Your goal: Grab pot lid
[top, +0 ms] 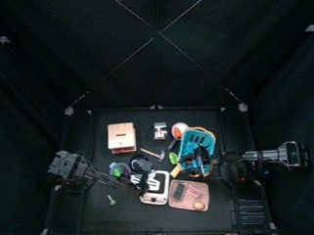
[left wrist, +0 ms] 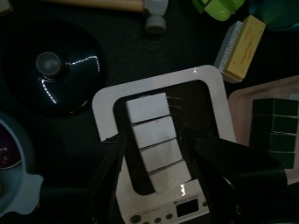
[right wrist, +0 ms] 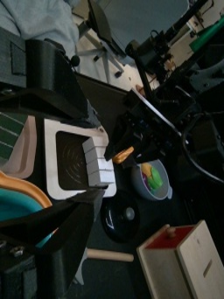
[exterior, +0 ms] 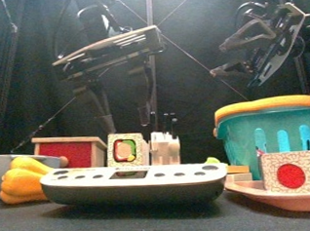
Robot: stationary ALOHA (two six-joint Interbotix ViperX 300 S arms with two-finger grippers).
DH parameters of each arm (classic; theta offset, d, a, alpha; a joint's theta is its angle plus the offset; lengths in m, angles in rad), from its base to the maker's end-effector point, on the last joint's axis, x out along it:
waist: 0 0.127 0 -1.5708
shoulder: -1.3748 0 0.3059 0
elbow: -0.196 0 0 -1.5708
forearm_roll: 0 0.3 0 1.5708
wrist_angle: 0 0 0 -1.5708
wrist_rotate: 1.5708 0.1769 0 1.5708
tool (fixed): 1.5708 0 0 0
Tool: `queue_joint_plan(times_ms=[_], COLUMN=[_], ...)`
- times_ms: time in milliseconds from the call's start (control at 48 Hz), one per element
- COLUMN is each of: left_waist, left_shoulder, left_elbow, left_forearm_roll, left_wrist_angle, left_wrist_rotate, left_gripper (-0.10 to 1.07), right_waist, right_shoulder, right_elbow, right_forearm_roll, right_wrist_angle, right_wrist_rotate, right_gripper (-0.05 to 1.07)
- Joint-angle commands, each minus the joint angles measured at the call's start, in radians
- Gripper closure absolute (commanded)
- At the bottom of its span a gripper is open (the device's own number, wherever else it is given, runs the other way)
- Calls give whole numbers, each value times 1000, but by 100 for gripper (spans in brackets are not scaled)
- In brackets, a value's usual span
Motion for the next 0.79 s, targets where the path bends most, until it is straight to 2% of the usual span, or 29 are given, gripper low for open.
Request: queue_joint_plan(times_ms=[0, 271, 479, 604, 771], left_waist=[0, 20, 107, 144, 186], left_shoulder=[-55, -143, -169, -186, -225], left_elbow=[-2, 78, 163, 215, 285], left_forearm_roll=[8, 34, 17, 20, 32], left_wrist_angle=[11, 87, 86, 46, -91], left_wrist_rotate=[29, 244, 284, 287, 342], left_gripper=[9, 9, 9, 9, 10], right_waist=[3, -2, -11, -15, -15], right_shoulder=[-3, 26, 58, 69, 67], right_elbow=[-23, -43, -71, -83, -83], right_forearm_roll=[3, -3, -8, -20, -21], right_wrist_angle=[-9, -9, -3, 2, 6], right_wrist_rotate=[0, -3, -2, -2, 0], right_gripper=[12, 12, 12, 11, 12])
